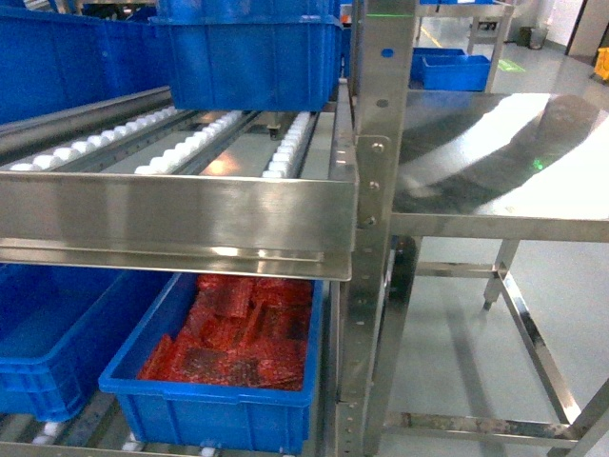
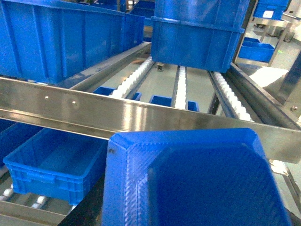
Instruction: Pick blue part to blue bin on bottom shelf
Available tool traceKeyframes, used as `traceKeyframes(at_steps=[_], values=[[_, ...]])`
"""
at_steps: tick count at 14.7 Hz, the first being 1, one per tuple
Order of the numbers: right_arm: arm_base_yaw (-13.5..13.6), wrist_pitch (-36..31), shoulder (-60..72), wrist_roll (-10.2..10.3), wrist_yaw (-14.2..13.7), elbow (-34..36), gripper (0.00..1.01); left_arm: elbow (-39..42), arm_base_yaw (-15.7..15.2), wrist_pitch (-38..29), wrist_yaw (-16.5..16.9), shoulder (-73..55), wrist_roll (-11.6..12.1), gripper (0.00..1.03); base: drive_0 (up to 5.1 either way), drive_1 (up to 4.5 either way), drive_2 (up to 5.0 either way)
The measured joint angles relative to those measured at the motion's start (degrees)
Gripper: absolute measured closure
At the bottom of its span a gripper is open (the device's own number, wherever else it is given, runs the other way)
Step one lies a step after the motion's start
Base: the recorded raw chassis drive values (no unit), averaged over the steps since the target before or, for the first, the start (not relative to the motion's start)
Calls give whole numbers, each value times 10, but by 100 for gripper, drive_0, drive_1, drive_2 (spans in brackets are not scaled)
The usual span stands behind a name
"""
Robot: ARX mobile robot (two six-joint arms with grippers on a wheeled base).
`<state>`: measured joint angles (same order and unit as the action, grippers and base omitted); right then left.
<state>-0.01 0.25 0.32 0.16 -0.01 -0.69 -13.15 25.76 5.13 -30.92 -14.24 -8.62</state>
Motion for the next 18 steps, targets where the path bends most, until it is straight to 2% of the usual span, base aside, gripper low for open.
traceKeyframes(at_steps=[18], values=[[0,0,0,0,0,0,3,0,0,0,0,0,0,60,-491,241,241]])
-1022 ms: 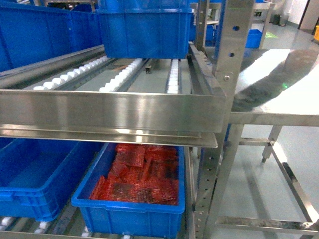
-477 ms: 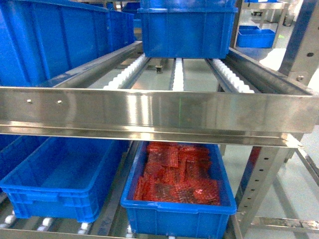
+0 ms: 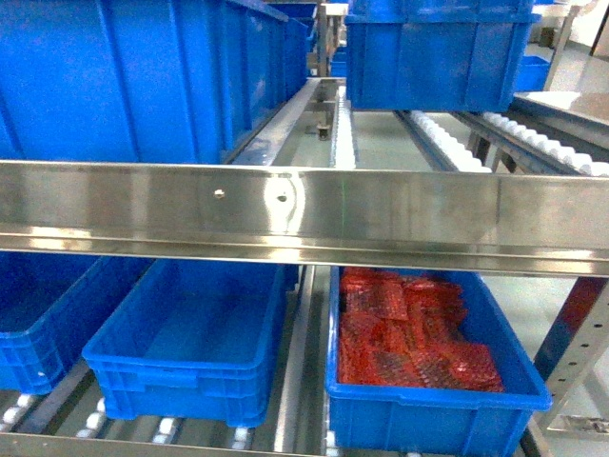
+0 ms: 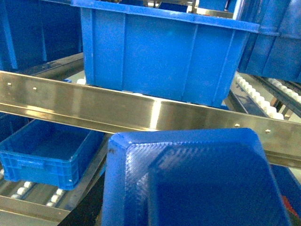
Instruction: Pick blue part to blue bin on bottom shelf
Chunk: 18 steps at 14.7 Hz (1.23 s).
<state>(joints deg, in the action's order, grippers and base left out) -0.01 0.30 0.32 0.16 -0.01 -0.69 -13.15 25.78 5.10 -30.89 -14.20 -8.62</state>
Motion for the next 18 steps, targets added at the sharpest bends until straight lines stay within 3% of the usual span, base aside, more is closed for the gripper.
traceKeyframes(at_steps=[18], values=[[0,0,0,0,0,0,3,0,0,0,-1,0,0,60,-483,249,249]])
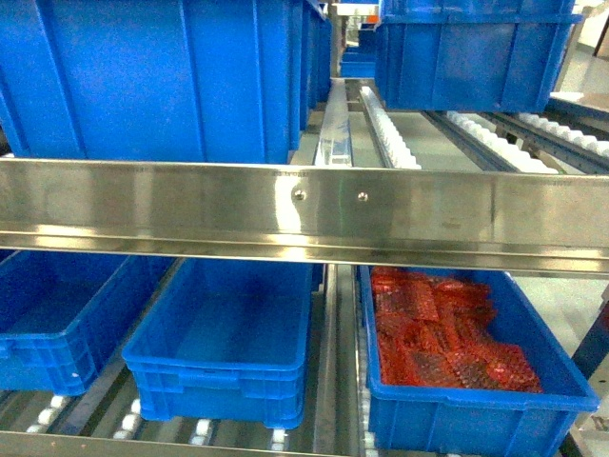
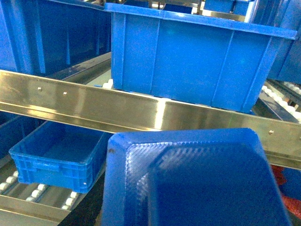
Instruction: Pick blue part to blue bin on bottom shelf
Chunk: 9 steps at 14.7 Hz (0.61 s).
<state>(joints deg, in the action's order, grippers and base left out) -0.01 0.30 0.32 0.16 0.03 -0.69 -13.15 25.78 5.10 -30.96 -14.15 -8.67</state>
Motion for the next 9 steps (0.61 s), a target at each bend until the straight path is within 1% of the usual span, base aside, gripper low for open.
traceKeyframes(at_steps=[2,9], values=[[0,0,0,0,0,0,3,0,0,0,0,0,0,60,-483,249,249],[0,0,0,0,0,0,3,0,0,0,0,0,0,60,0,0,0]])
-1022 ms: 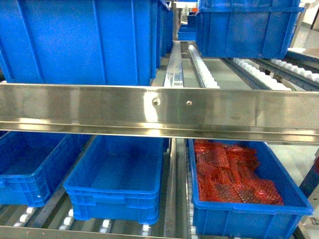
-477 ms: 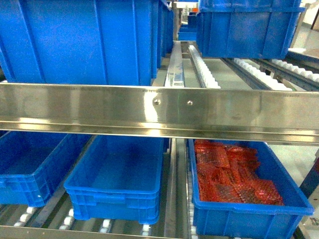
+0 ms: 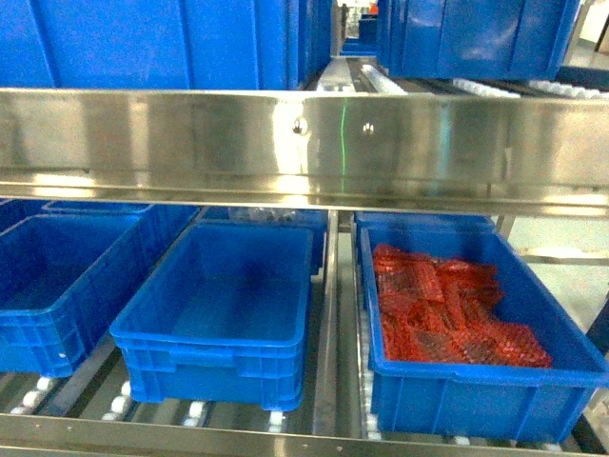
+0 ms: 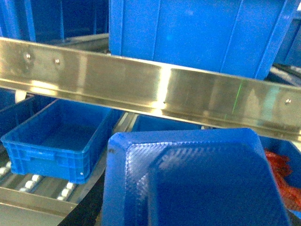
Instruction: Pick blue part to blue bin on bottom shelf
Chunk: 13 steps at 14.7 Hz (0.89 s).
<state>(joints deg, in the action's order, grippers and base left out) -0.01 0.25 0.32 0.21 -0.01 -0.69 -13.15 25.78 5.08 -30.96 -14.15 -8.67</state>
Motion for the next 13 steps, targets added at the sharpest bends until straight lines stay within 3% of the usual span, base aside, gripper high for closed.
traceKeyframes(at_steps=[13], values=[[0,0,0,0,0,0,3,0,0,0,0,0,0,60,0,0,0]])
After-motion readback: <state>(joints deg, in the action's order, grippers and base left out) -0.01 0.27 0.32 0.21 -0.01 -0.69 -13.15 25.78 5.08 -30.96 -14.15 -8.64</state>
